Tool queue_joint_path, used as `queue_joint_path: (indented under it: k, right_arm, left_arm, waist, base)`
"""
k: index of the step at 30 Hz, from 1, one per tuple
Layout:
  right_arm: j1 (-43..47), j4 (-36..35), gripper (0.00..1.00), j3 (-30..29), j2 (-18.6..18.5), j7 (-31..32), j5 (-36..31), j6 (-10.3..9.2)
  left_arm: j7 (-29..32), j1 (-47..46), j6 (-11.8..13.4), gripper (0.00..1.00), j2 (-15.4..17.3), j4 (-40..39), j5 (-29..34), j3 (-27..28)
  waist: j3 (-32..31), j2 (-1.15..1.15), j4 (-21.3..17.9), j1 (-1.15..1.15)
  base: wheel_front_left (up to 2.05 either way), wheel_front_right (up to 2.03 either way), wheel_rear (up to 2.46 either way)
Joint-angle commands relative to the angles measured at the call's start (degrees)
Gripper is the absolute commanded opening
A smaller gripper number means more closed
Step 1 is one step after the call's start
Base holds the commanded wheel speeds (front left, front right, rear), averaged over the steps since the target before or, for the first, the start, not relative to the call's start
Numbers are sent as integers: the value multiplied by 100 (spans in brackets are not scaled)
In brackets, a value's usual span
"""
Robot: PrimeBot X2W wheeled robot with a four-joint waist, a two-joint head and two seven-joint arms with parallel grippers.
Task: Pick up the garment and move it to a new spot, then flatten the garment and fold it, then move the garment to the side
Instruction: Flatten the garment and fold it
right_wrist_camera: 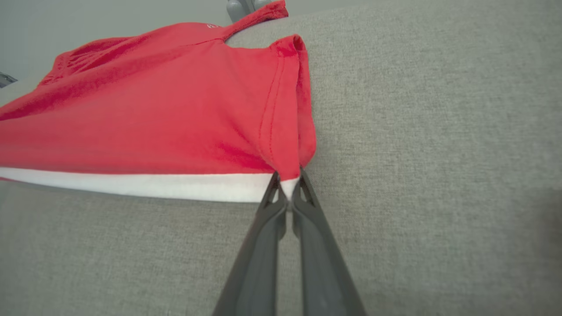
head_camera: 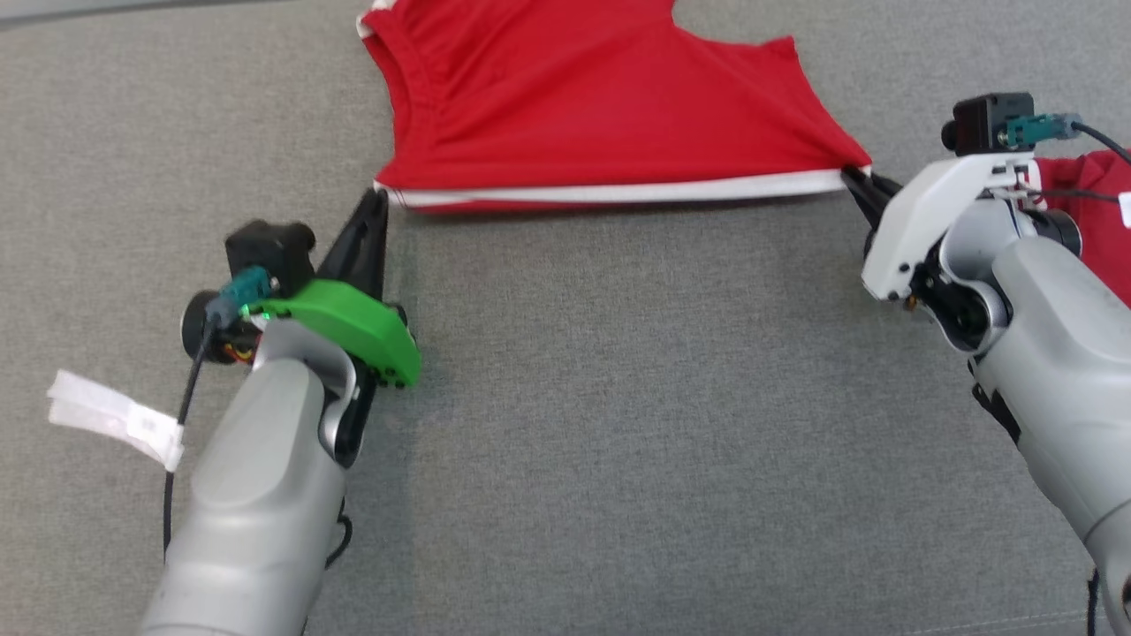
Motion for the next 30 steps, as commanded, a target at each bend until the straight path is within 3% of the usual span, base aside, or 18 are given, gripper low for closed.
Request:
queue_joint_path:
  k: [1, 14, 24, 30]
  right_arm:
    - [243, -93, 0, 107, -212, 102, 136, -18]
    - [1786, -1631, 0, 1064, -1493, 1360, 1587, -20]
    - [2996, -2894, 0, 1009, -2498, 2409, 2431, -21]
    - [3725, -3626, 0, 728, -3046, 3182, 2835, -21]
  left_arm:
    - [-29, 274, 23, 0, 127, -89, 16, -94]
    - [-28, 1973, 22, 0, 794, -933, -183, -1127]
    - [228, 2892, 25, 0, 1480, -1758, -466, -2026]
    - [600, 3376, 26, 0, 1942, -2659, -718, -2192]
  waist:
    - [-624, 0, 190, 0]
    - [-1816, 0, 300, 0]
    - [-2235, 0, 469, 0]
    - [-2252, 0, 548, 0]
  base:
    - [0, 0, 0]
    - [0, 0, 0]
    - [0, 0, 0]
    - [0, 0, 0]
